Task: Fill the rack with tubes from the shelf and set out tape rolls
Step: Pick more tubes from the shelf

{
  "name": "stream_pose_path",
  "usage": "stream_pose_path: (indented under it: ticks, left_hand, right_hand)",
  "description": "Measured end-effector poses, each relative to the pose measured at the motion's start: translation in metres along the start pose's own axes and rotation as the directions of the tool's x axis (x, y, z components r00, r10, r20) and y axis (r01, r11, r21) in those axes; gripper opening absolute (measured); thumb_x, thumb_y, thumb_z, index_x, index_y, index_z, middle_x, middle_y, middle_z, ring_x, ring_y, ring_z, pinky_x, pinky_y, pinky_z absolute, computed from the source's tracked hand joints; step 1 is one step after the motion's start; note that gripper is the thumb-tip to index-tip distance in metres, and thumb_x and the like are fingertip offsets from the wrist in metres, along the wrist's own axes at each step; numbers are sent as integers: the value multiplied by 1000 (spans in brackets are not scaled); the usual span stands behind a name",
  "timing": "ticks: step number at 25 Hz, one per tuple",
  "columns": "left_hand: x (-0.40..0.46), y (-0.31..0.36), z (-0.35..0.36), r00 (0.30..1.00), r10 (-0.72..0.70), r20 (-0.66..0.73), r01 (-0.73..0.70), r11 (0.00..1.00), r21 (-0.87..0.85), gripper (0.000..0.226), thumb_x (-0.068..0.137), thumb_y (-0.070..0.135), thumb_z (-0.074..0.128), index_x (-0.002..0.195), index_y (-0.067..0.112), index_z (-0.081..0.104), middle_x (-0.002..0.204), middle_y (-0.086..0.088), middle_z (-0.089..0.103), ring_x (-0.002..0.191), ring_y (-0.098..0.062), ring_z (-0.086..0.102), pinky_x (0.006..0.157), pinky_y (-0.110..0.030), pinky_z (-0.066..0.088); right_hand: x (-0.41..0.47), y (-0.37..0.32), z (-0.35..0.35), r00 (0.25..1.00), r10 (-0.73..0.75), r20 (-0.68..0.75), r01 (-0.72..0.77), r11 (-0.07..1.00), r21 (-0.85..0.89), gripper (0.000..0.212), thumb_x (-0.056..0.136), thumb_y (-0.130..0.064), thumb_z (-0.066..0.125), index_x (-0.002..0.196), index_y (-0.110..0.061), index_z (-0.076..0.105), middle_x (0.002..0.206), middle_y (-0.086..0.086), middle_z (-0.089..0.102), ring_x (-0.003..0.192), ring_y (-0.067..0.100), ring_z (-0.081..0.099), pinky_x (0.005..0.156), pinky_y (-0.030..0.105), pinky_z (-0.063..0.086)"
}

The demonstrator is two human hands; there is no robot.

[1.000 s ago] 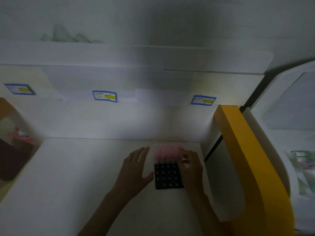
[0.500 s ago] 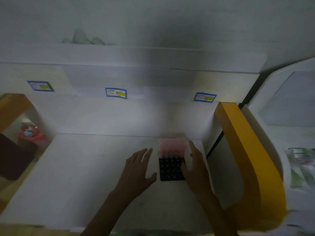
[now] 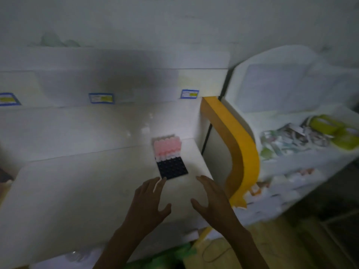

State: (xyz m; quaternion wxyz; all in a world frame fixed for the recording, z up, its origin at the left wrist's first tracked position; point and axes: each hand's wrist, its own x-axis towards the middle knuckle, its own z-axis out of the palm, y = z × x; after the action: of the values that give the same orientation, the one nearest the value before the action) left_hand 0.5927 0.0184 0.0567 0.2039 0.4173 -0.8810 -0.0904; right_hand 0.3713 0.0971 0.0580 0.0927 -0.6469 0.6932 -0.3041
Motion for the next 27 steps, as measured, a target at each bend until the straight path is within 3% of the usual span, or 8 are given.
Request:
stream_pose_path:
  ticks: [5, 10, 13, 16, 19, 22, 25, 27]
  left_hand:
    - [7, 56, 16, 989, 143, 23, -141, 986, -87, 69, 79, 55, 49, 134, 13, 50, 128, -9, 58, 117, -23, 49, 92, -43, 50]
    - [25, 155, 36, 930, 355, 95, -339, 928, -153, 59, 88, 53, 54, 138, 23, 43, 137, 0, 52, 123, -21, 52, 96, -38, 45]
    - [39, 209, 70, 908, 345, 239, -315, 937, -153, 72, 84, 56, 51, 148, 32, 27, 149, 9, 31, 133, -14, 35, 105, -31, 35]
    - [61, 251, 97, 894, 347, 283, -320, 937, -137, 67, 76, 56, 45, 134, 25, 50, 137, 2, 52, 124, -19, 52, 98, -38, 44]
    - [91, 296, 119, 911, 339, 237, -308, 938, -159, 57, 83, 50, 44, 132, 22, 53, 134, -3, 56, 123, -23, 53, 100, -46, 46]
    - [122, 344, 124, 935, 316, 162, -301, 947, -110, 49, 79, 43, 44, 118, 18, 62, 118, -2, 64, 105, -21, 62, 83, -40, 56]
    - [147, 376, 135, 961, 197, 196, -179, 978, -104, 63, 84, 49, 42, 139, 19, 43, 144, -1, 41, 132, -22, 38, 108, -38, 33]
    - [164, 384, 147, 978, 154, 140, -141, 985, -98, 70, 84, 57, 29, 140, 19, 44, 145, -3, 42, 132, -24, 38, 108, -41, 33]
  right_hand:
    - [-58, 26, -53, 995, 98, -31, -96, 994, 52, 59, 85, -60, 52, 138, -44, 29, 140, -17, 40, 125, 1, 38, 102, 24, 37]
    - [-102, 79, -103, 958, 249, -143, -246, 969, 35, 60, 85, -57, 56, 139, -37, 37, 139, -18, 43, 124, 2, 41, 104, 24, 34]
    - [-118, 120, -139, 936, 302, -183, -302, 953, 29, 60, 87, -55, 58, 139, -38, 34, 139, -22, 37, 127, -1, 36, 107, 23, 29]
    - [-128, 172, -175, 923, 347, -166, -347, 937, 29, 62, 87, -54, 58, 141, -37, 33, 141, -21, 35, 126, -2, 33, 108, 24, 29]
    - [-135, 229, -213, 919, 371, -130, -372, 928, 14, 62, 87, -52, 60, 139, -40, 29, 146, -13, 37, 131, 7, 35, 111, 31, 31]
    - [-131, 277, -241, 935, 347, -72, -347, 938, 1, 62, 87, -50, 61, 141, -33, 33, 148, -10, 37, 133, 11, 35, 111, 26, 26]
    - [-111, 313, -255, 950, 311, -17, -311, 950, 16, 65, 87, -48, 62, 142, -28, 34, 148, -7, 38, 135, 14, 35, 114, 32, 28]
    - [-91, 332, -260, 965, 264, -10, -263, 964, 36, 66, 86, -45, 65, 142, -24, 36, 147, -4, 40, 135, 14, 36, 113, 29, 29]
